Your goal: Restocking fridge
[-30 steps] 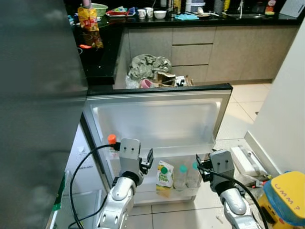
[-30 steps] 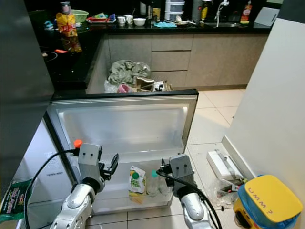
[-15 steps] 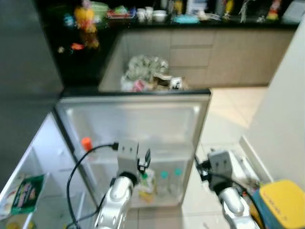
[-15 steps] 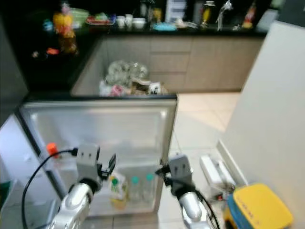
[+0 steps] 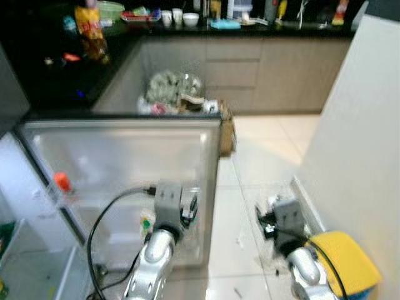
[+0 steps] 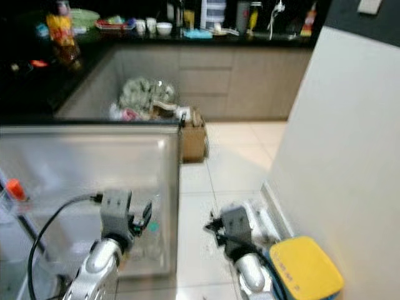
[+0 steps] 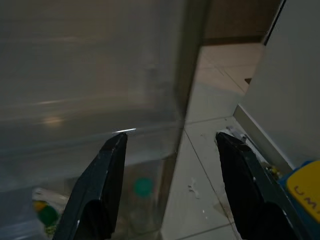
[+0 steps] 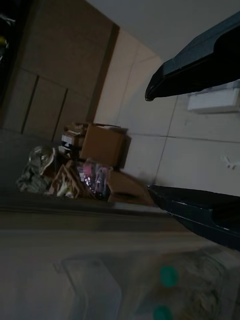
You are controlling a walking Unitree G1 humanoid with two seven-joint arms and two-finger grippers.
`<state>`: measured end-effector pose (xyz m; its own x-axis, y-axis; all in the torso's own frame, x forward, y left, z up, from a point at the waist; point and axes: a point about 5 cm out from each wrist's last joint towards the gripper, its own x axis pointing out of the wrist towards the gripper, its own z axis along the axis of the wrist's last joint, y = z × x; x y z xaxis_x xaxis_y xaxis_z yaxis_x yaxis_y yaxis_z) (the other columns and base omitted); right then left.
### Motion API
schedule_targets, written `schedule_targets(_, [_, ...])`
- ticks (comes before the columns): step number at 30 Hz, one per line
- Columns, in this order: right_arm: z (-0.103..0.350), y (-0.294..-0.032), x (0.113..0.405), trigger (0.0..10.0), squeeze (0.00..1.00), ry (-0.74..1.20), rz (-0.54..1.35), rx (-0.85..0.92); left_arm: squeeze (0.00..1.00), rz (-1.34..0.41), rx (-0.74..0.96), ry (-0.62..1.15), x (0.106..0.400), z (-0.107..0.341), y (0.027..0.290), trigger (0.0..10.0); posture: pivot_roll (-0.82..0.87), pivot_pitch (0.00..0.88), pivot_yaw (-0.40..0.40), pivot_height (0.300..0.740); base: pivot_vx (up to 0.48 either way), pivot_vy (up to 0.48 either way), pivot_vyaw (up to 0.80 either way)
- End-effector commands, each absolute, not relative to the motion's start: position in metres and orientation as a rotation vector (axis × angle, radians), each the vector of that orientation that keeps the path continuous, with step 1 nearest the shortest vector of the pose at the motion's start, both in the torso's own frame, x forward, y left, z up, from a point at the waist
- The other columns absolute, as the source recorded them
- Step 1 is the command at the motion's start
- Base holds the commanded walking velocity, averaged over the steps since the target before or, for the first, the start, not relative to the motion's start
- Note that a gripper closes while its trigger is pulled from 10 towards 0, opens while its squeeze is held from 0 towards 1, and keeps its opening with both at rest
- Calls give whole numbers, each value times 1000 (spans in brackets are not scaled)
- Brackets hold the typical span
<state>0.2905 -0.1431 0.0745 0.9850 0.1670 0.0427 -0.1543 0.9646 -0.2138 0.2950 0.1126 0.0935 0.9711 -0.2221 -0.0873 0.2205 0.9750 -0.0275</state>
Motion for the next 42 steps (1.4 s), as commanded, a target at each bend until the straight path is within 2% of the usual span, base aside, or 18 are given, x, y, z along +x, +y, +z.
schedule_targets(1, [74,-148,290,10000,0,-59,156,-217,0,-222,-6,104,293,91,112,10000,-143,47,-6,721,251,-382,0])
schedule_targets(6, [74,-148,289,10000,0,-58,157,-217,0,-213,-6,110,293,89,113,10000,-143,47,-6,721,248,-326,0])
schedule_targets(42, [74,-145,288,10000,0,-59,166,-206,0,-181,-27,135,294,86,116,10000,-143,55,-6,721,0,0,0])
